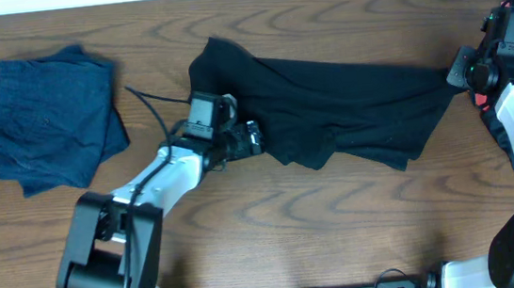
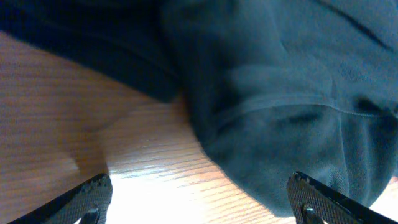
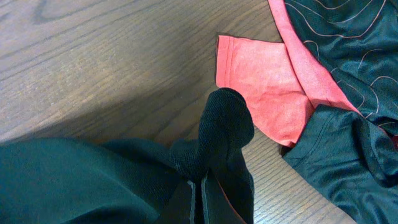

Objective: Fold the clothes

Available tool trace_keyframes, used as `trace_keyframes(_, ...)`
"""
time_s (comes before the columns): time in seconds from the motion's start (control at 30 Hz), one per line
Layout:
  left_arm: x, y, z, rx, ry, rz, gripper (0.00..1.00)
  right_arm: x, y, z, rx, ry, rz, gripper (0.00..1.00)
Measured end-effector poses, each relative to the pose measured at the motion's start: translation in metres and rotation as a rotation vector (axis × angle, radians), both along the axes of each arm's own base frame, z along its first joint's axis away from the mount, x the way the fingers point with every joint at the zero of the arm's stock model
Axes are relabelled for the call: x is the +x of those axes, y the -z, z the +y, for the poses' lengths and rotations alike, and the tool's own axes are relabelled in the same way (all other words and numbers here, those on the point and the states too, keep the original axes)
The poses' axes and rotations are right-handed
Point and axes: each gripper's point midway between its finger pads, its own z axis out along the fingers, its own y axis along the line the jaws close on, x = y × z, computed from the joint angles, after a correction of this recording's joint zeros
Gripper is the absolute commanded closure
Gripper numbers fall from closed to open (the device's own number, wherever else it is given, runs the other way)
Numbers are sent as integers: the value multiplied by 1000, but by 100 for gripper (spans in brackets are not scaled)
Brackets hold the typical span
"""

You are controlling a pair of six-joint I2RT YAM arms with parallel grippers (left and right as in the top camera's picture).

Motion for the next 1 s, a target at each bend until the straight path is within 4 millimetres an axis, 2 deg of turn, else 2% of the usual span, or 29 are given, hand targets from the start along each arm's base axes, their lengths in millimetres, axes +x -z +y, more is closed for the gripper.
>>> trace_keyframes(0.17, -1, 3, -22, -30, 10, -5, 10, 0, 0, 0, 0, 0, 1, 99)
trace_keyframes(0.4, 2, 3, -41, -78, -5, -15, 22, 0, 0, 0, 1, 0, 2, 99)
trace_keyframes(0.53, 3, 5, -43, -73, -24, -17, 35, -1, 1, 0, 1, 0, 5, 99)
trace_keyframes(1.0, 15, 10, -40, -59, -136, -17, 37, -1, 1, 0, 1, 0, 6, 99)
